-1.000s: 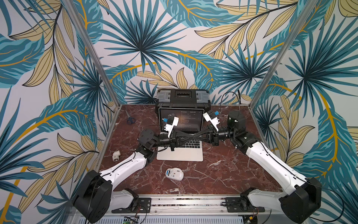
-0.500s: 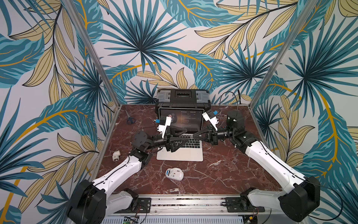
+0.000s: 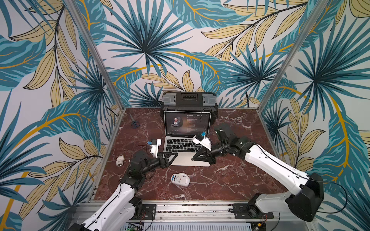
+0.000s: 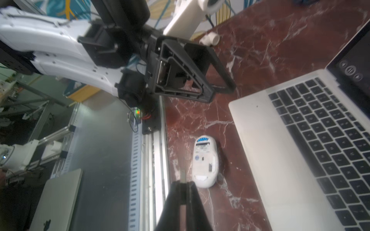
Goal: Remove the wireless mouse receiver from the laptop
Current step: Insert the USB plug into the mouse.
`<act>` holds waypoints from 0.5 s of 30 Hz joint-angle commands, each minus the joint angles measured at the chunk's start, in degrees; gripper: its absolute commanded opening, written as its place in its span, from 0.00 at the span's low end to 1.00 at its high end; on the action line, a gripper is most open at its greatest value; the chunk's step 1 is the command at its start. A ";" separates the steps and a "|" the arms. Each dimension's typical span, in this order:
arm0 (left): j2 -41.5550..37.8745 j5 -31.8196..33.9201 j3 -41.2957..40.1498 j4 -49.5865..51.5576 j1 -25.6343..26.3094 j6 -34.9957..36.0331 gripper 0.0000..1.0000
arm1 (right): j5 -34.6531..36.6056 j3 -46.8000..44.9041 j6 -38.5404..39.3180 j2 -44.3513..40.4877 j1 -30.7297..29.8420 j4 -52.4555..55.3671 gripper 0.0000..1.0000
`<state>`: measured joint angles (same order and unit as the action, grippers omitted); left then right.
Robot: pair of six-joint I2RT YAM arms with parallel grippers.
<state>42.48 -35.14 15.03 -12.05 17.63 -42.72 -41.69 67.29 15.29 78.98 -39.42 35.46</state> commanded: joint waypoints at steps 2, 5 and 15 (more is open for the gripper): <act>-6.02 6.45 -5.89 10.71 -0.72 -6.31 0.70 | 13.28 1.91 9.67 6.30 -6.17 9.71 0.00; -7.23 7.01 -8.38 13.81 -1.11 -8.49 0.70 | 14.88 4.73 11.06 12.21 -10.32 11.27 0.00; -1.87 4.85 -12.53 13.56 -1.21 -10.39 0.66 | 19.52 10.82 11.31 25.23 -15.42 11.01 0.00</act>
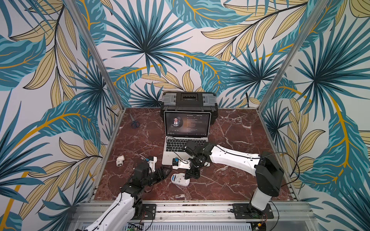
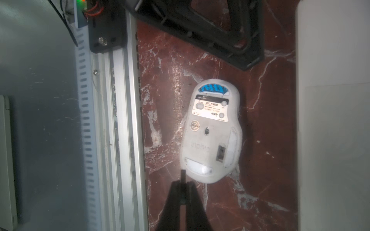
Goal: Remove the wireless mouse receiver from the laptop
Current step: Insert the USB plug into the mouse.
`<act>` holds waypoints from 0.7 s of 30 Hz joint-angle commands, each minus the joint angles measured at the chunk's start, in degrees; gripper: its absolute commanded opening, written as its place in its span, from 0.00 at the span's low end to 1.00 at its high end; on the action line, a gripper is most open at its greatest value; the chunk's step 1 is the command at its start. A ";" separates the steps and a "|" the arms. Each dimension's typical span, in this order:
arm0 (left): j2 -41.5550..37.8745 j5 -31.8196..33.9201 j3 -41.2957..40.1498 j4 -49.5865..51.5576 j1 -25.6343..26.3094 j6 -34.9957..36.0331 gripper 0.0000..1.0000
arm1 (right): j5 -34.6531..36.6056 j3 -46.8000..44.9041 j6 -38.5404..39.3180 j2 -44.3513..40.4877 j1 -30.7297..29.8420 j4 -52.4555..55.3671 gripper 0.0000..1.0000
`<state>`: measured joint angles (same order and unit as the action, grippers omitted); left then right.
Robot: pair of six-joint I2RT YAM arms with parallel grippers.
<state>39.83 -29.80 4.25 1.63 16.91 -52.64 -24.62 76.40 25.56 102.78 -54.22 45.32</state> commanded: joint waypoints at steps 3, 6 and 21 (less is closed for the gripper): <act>1.64 -0.88 -1.88 0.72 -0.48 0.39 0.66 | 5.38 2.14 0.45 2.88 -0.81 -0.37 0.00; 2.31 -1.46 -2.76 -0.22 -0.47 0.33 0.64 | 7.72 2.30 0.40 3.68 -0.77 -1.36 0.00; 1.90 -1.83 -3.90 0.10 -0.47 0.94 0.58 | 8.60 3.52 0.80 6.09 -0.76 -3.09 0.00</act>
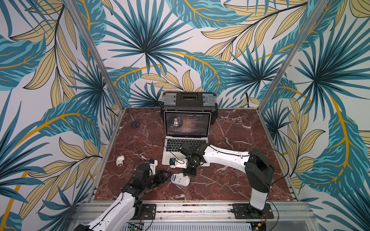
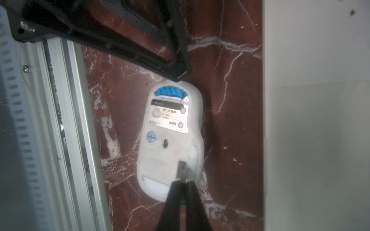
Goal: Remove the wireless mouse receiver from the laptop
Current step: Insert the USB plug into the mouse.
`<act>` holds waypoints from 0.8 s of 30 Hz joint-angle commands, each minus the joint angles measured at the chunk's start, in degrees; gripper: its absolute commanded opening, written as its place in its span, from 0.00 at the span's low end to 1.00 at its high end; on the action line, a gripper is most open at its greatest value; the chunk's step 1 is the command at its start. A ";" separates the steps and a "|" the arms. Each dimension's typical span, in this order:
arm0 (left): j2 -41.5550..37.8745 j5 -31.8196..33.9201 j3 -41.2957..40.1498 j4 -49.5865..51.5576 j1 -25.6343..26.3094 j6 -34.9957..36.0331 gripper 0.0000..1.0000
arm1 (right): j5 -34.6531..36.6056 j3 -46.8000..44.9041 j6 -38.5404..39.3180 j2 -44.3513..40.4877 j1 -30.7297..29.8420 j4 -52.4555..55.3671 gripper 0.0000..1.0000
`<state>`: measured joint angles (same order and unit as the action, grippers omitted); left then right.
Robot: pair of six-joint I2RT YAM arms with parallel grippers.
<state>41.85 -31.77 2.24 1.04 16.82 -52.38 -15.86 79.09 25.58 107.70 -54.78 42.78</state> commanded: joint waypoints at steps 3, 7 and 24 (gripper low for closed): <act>-0.03 0.16 -1.89 0.81 -0.42 0.95 0.58 | -1.73 0.52 0.64 0.98 -0.19 -0.33 0.00; 0.40 -0.08 -1.89 0.47 -0.38 1.07 0.58 | -1.09 -0.40 0.48 0.92 -0.16 -0.42 0.00; 0.96 -1.10 -1.92 -1.03 -0.38 1.21 0.58 | -0.90 -2.73 -0.62 -0.08 -0.17 0.46 0.00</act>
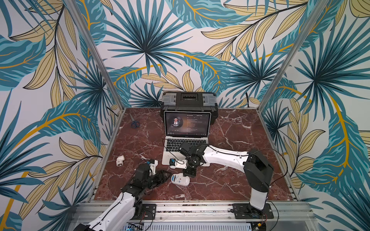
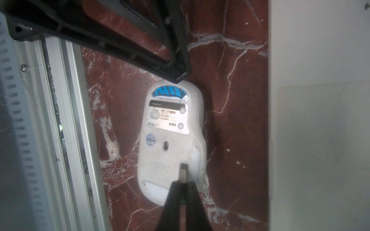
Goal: Remove the wireless mouse receiver from the laptop
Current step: Insert the USB plug into the mouse.
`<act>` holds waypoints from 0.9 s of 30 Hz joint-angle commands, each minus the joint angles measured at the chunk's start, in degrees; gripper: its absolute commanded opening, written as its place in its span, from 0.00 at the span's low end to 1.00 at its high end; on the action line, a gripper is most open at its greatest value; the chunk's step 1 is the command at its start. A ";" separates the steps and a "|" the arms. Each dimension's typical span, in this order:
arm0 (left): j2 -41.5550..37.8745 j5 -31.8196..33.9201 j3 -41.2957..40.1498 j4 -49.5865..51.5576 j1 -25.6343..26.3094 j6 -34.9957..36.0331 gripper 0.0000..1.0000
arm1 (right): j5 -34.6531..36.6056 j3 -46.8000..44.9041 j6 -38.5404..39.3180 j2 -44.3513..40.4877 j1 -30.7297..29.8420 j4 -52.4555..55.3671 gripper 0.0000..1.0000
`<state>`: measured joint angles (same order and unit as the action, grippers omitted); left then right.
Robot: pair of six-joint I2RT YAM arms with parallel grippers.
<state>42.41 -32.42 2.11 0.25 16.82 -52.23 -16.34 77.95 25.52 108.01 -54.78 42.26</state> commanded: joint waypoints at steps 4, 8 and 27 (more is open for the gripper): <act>-0.17 -2.39 -1.76 -1.34 -0.45 1.26 0.58 | -0.10 -2.02 -0.36 -0.10 -0.22 0.82 0.00; -1.40 -6.16 -1.99 -3.12 -0.38 1.78 0.55 | 0.23 -1.99 -0.26 0.45 -0.17 0.39 0.00; 10.06 -18.33 -2.81 -16.32 -0.36 5.21 0.55 | 0.95 -6.25 -0.68 -0.58 -0.06 -5.89 0.00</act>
<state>50.43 -48.60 1.10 -11.49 16.75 -48.69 -15.81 73.78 25.28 107.42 -54.61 37.78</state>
